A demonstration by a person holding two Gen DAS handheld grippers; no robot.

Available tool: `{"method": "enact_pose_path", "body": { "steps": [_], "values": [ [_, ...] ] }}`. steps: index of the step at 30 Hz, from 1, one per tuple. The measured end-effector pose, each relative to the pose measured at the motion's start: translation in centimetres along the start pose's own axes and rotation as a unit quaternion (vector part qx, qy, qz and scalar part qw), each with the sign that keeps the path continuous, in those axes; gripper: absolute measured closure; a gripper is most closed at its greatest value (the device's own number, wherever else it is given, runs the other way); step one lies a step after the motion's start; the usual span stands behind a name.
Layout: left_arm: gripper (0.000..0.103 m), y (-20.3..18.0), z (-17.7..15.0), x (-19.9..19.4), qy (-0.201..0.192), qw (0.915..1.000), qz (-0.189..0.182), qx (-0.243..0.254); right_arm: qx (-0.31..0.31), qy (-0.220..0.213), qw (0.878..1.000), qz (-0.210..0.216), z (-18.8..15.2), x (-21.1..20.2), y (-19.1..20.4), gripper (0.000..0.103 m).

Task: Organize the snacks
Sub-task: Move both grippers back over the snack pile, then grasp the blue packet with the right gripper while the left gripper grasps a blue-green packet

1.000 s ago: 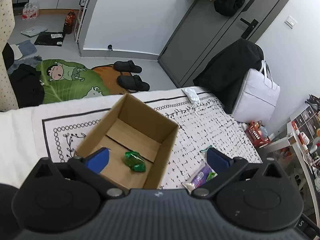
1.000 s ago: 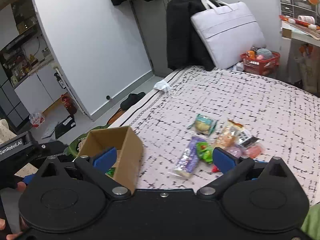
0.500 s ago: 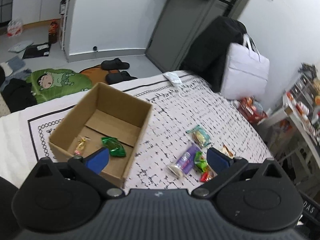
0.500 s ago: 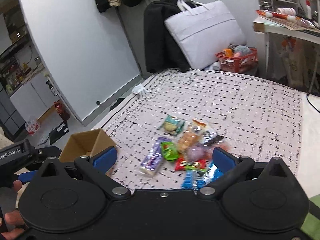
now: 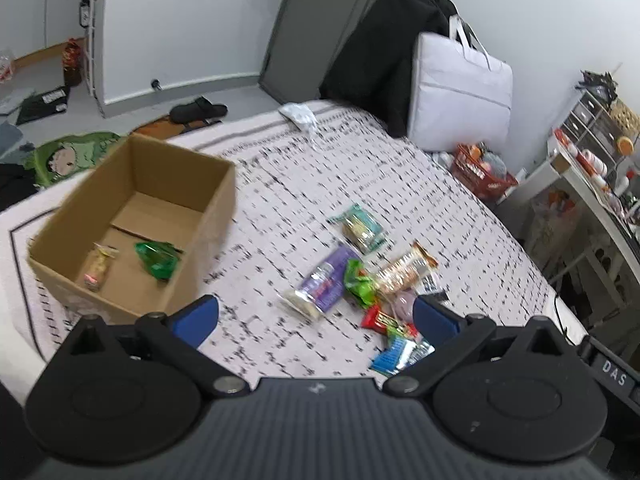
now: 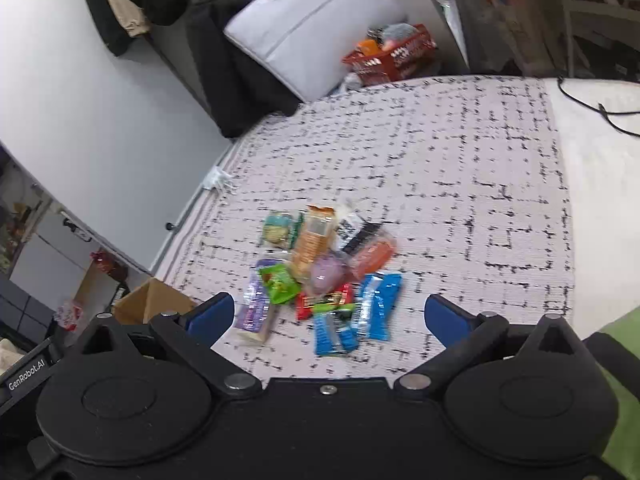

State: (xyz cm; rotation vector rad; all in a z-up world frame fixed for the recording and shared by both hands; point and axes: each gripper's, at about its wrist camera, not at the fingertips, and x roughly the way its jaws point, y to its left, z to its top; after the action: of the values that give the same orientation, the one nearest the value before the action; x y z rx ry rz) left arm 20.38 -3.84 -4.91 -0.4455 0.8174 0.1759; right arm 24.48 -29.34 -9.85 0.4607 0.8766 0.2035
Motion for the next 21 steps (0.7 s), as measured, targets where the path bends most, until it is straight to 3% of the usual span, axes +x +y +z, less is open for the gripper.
{"method": "enact_pose_path", "body": {
  "steps": [7, 12, 21],
  "values": [
    [0.002, -2.2, -1.2, 2.9, 0.014, 0.9998, -0.012, 0.007, 0.054, 0.034, 0.998, 0.025, 0.3, 1.7, -2.0, 0.009],
    [0.011, -3.3, -2.3, 5.7, 0.035, 0.9993, -0.010, 0.008, 0.069, 0.050, 0.996, 0.032, 0.4, 3.2, -2.4, 0.018],
    [0.025, -5.6, -3.7, 9.9, 0.070, 0.9972, -0.024, 0.011, 0.076, 0.072, 0.994, 0.021, 1.0, 6.5, -2.6, 0.021]
  ]
}}
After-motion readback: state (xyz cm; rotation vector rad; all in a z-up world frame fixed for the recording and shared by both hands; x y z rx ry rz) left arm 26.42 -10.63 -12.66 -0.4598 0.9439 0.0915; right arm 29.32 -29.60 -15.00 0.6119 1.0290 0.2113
